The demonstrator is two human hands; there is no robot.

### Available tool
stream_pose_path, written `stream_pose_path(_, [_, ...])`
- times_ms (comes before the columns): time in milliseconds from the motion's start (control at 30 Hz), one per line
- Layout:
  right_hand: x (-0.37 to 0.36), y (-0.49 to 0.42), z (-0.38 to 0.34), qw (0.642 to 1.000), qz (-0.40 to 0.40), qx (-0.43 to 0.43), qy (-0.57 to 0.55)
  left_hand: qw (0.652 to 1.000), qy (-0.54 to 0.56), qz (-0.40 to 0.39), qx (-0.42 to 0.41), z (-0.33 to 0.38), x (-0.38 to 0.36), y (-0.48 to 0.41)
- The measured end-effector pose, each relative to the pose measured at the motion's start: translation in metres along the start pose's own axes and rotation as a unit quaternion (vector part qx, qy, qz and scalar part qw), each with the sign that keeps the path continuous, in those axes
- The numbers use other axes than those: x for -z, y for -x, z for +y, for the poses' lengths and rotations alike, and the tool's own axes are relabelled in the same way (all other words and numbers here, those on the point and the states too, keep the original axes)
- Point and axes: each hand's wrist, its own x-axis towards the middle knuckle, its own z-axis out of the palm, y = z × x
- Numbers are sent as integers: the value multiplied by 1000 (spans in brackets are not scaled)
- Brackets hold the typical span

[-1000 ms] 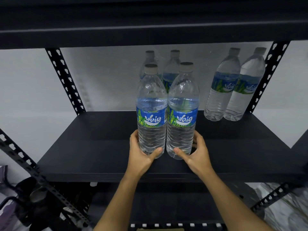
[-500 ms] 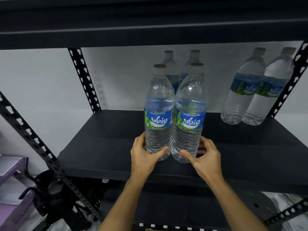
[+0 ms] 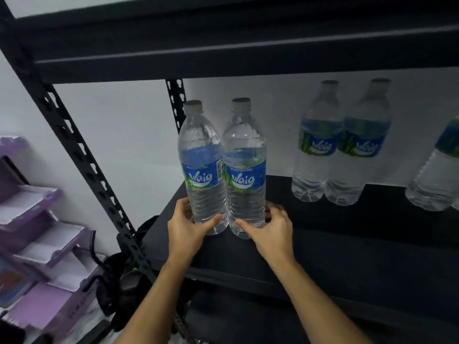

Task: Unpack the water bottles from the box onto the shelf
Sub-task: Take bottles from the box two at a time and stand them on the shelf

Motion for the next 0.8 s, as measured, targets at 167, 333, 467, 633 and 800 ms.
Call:
stream_pose_path(167, [-44,-36,-1,1000,0,6,11,1000,-28,-8,-5,-12,-1,-54])
stream_pose_path(333, [-73,-82,6,999,-3,-36,24,1000,-12,-21,2,-27,-26,-107])
stream_pose_path(467, [-86,-114,12,999,3,-22,24,999,-29,-28,-13,-25,-47,-144])
stream_pose_path(633, [-94,-142,21,999,13,1,38,998,-22,-39,-38,-32,-66,-172])
stream_pose_path(800, [-97,-150,26,999,28,-7,33,997,-9,-47,-54,-33,-76,-181])
